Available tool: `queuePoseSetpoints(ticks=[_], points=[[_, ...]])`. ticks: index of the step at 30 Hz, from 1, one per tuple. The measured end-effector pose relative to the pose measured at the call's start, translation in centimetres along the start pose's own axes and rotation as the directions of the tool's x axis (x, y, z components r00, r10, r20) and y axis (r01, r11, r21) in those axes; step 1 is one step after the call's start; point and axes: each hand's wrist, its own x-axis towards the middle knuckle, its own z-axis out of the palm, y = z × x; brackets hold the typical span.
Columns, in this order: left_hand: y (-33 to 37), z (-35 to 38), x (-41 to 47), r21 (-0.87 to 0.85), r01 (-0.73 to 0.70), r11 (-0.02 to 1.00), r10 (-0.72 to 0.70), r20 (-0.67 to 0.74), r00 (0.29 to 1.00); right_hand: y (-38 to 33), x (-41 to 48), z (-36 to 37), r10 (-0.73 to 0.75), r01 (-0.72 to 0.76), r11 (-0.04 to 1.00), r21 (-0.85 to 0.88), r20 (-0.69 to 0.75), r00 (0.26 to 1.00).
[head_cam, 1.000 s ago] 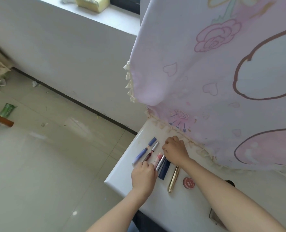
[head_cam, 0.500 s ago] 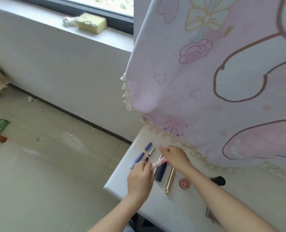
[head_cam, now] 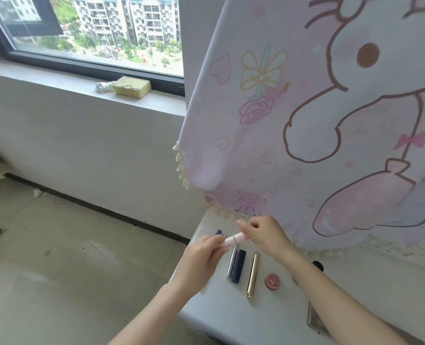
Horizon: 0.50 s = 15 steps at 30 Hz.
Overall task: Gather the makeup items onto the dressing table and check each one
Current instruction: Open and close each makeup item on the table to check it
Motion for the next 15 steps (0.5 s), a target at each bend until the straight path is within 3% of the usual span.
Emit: queuePoseSetpoints(ticks=[6, 11, 15], points=[[1.2, -0.3, -0.2, -0.105, 0.001, 0.994, 0.000, 0.011, 1.000, 0.1, -1.6, -1.4, -0.031, 0.024, 0.953, 0.301, 0.019, 0.999], [1.4, -0.6, -0.7, -0.118, 0.028, 0.993, -0.024, 0.039, 0.999, -0.2, -3.0, -1.3, -0.043, 0.038, 0.947, 0.319, 0.008, 0.999], [1.4, -0.9, -1.4, -0.129, 0.014, 0.992, -0.011, 0.023, 1.000, -0.8, -4.0, -1.1, 0.030, -0.055, 0.957, 0.285, 0.093, 0.995]])
